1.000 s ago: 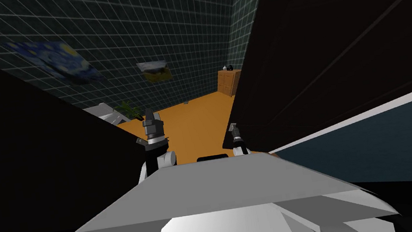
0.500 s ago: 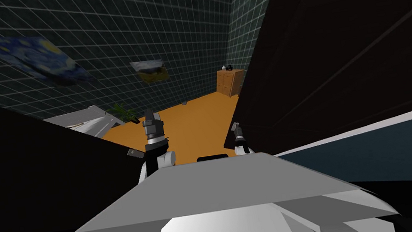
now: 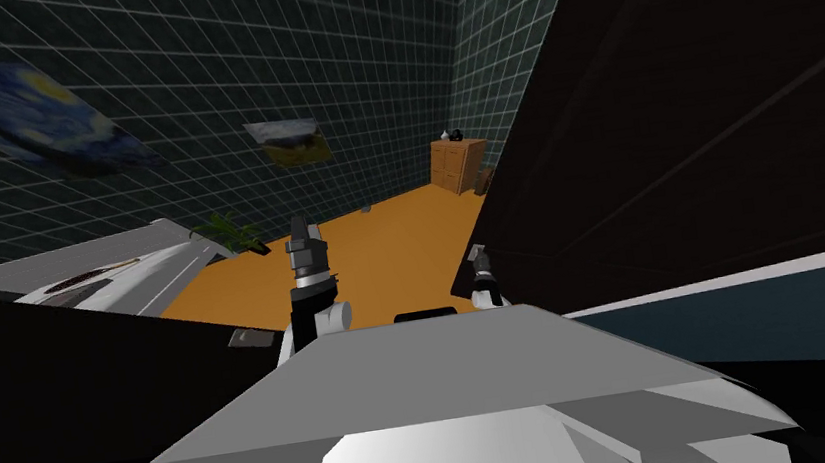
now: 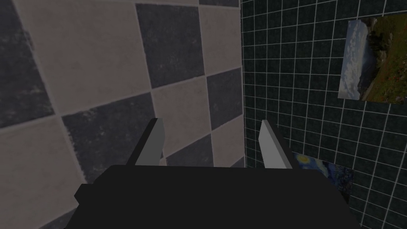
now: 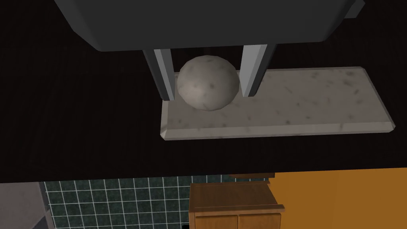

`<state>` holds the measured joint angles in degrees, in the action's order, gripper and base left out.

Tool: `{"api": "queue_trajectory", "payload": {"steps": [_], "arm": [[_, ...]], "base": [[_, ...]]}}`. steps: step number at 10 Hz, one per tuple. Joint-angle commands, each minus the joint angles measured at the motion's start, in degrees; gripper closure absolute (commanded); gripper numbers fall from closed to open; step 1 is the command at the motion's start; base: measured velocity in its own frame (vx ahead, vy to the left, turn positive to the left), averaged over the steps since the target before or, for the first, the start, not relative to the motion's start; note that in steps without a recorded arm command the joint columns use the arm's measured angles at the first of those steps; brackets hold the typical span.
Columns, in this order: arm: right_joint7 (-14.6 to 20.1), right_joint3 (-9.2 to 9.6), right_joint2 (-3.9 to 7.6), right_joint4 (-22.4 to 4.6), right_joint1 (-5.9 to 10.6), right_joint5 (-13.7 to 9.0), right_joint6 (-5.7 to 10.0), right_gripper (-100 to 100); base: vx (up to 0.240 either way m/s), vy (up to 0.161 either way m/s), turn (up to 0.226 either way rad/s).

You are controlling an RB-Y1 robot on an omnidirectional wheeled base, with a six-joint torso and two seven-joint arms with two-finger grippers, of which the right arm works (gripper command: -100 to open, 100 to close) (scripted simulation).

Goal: Push the door open

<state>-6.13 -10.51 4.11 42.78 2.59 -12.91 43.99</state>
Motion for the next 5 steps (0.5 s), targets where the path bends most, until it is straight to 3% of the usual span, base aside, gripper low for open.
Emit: {"api": "queue_trajectory", "payload": {"steps": [1, 3, 5], "arm": [[-0.35, -1.25, 0.01, 0.78, -0.23, -0.68, -0.26, 100], [-0.32, -1.22, -0.13, -0.35, 0.07, -0.7, 0.02, 100], [-0.75, -2.59, 0.42, -0.29, 0.1, -1.52, 0.13, 100]], "base": [[0.203, 0.057, -0.094], [0.144, 0.018, -0.04], [0.152, 0.009, -0.035]]}}
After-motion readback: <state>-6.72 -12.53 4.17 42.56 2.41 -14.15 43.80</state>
